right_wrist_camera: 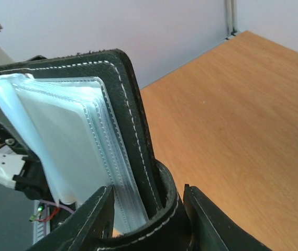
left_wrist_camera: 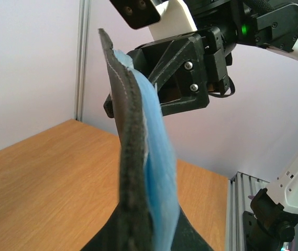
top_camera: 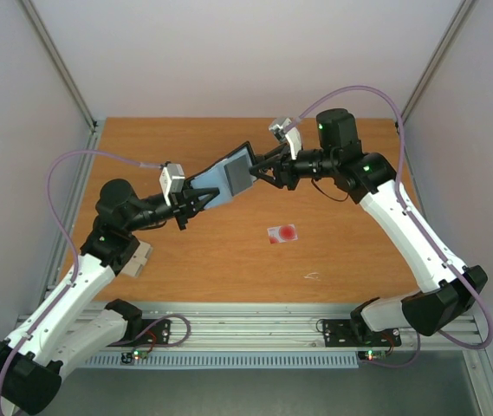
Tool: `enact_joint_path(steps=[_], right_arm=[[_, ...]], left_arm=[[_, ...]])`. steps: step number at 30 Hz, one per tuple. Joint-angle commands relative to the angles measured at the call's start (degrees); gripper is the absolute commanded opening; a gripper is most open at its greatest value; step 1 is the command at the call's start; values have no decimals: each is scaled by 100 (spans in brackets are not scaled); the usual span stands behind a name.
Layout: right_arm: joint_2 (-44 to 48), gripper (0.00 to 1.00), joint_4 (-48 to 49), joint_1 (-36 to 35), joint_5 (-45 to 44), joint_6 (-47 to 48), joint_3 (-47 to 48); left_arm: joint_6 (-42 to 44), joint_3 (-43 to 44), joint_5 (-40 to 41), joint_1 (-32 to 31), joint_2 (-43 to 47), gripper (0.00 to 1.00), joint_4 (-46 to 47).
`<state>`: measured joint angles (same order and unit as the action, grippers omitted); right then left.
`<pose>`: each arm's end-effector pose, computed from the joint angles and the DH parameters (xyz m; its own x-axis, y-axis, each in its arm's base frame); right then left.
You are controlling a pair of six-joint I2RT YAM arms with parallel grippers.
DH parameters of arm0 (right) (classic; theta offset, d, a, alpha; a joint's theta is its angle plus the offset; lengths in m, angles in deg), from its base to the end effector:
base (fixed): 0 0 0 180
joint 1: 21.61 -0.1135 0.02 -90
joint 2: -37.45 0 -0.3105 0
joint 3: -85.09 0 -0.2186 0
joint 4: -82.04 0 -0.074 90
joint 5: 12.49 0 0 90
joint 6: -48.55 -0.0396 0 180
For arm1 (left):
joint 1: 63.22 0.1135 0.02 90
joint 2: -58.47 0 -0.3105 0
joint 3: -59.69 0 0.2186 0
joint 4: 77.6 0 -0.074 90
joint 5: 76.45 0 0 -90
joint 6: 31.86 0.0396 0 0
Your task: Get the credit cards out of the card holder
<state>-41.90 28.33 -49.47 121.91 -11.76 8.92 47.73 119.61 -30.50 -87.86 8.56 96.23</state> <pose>0.2088 0.1417 0.4593 0.0577 -0.3698 -0.9273 -0.9728 0.1878 -0.1354 0.1135 -0.0824 0.3959 -0.1082 -0.0932 -0.9897 0.9259 0.3530 -0.1345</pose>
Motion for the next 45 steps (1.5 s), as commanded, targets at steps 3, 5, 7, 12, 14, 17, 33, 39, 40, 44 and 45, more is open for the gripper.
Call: enact_joint_path(steps=[3,5,7,12,14,17,33,39,40,44,45], right_arm=[[-41,37,-166,3,-649,245,193],[-78,37,-269,1,-599,285,271],[-74,37,-338,2,-617,327,298],[-54,42,-418,-16,-100,395,328],[-46,45,-378,-102,182,440,277],[-64,49,-329,-242,277,454,241],[-291,70,141,-1114,-113,2,237],[-266,39,239,-1151,-725,-178,245],[-265,32,229,-1148,-752,-209,257],[-283,14,74,-1140,-707,-282,366],[-272,10,27,-1116,-680,-269,388]], left_arm=[[101,59,-145,-41,49,0,400],[97,57,-140,-41,57,0,395],[101,50,-147,-41,60,0,396],[92,31,-141,-42,69,0,408],[92,31,-134,-41,69,0,415],[92,35,-121,-41,69,0,408],[10,-28,96,-41,82,0,381],[-5,-52,-61,-41,120,0,374],[-5,-56,-86,-41,115,0,377],[-37,-74,-82,-43,118,8,395],[-46,-79,-78,-41,128,20,395]])
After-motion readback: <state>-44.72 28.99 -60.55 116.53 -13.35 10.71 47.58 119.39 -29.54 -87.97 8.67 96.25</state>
